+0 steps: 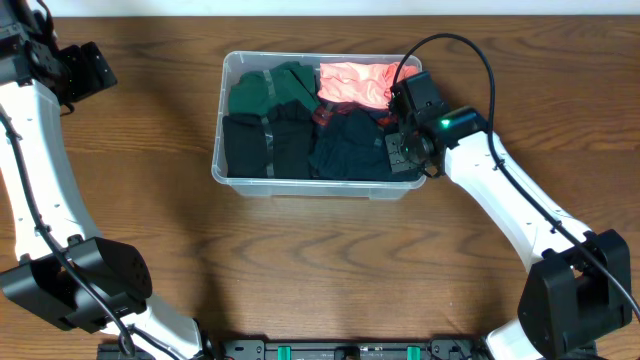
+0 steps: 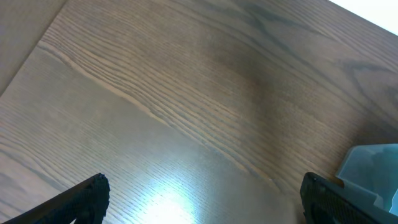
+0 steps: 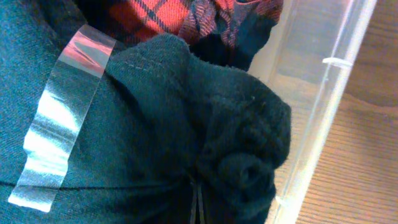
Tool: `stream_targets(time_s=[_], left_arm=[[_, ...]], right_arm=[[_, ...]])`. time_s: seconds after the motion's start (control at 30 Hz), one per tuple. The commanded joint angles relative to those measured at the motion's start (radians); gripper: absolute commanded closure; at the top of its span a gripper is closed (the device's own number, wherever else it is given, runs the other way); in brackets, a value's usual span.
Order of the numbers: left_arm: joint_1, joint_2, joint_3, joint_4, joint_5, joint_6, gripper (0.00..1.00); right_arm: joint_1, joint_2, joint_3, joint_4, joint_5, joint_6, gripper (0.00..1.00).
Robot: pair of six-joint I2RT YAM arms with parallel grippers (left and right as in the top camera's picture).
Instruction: Pack container
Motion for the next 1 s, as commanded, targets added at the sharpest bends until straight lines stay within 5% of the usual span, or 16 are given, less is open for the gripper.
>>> stream_targets(time_s=[0.0, 0.43, 0.97], left_arm=[[0.001, 0.007, 0.003, 0.001, -0.002, -0.009, 0.02], [0.001, 0.007, 0.003, 0.001, -0.002, -0.009, 0.02], [0.001, 0.007, 0.003, 0.001, -0.002, -0.009, 0.02]], right_arm=[[0.008, 0.011, -0.028, 0.008, -0.005, 0.019, 0.99], [-0.016, -0.031, 0.093, -0.005, -0.001, 0.03, 0.98], [-0.151, -0.111, 0.474, -0.29, 0.082, -0.038, 0.74]])
